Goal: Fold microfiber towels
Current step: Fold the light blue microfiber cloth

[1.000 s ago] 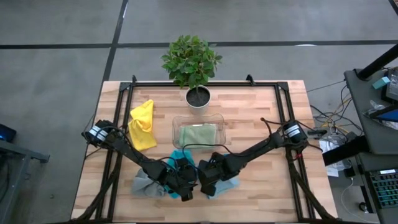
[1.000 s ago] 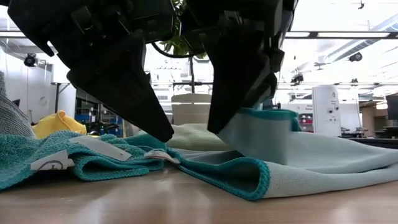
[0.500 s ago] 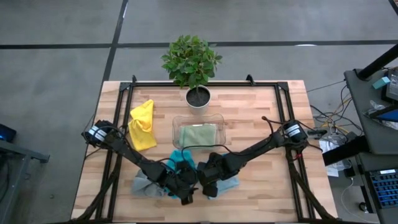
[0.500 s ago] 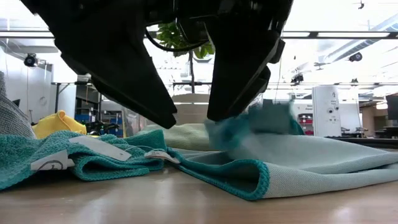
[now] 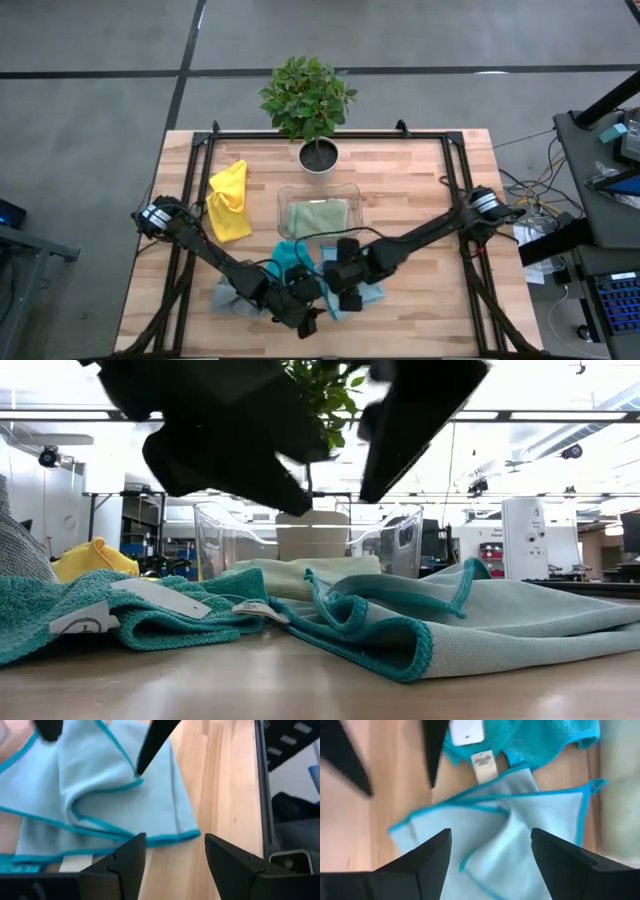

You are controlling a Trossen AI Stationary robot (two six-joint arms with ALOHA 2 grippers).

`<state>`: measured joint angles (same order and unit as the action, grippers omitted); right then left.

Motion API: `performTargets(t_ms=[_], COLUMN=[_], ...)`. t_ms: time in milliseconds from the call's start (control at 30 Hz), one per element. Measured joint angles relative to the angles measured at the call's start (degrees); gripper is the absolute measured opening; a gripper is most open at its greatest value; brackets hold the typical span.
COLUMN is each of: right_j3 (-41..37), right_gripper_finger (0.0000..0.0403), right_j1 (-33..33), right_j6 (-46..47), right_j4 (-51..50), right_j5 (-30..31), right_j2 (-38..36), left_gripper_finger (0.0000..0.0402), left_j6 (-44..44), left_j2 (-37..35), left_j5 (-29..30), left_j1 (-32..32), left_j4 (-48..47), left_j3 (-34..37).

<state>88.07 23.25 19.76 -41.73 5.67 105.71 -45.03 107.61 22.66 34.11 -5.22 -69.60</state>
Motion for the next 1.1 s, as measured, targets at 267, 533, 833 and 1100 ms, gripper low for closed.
performTargets(t_ms=[267,533,833,1100], right_j3=[-16.18,-31.54,-29.87,-26.64], right_gripper_finger=[0.0234,0.0208,0.0179,0.0135], right_j1=[7.01,9.5,9.4,8.96], right_j6=[-3.99,-4.08,-6.31,-7.22], right_j4=[14.8,50.96,59.9,55.37], right_j5=[1.86,1.88,4.14,10.45], right_j2=[-9.79,-8.8,-0.02,3.66], left_gripper_finger=[0.0187,0.015,0.0094,0.0066], left_j6=[-1.59,-10.81,-11.47,-11.12], left_j2=[2.52,6.15,8.45,8.18], left_j5=[1.79,2.75,1.79,8.96], left_j1=[2.01,3.96,3.87,2.3], left_j4=[1.69,1.92,4.3,-3.22], left_j3=[-3.7,-3.92,-3.69,-2.56])
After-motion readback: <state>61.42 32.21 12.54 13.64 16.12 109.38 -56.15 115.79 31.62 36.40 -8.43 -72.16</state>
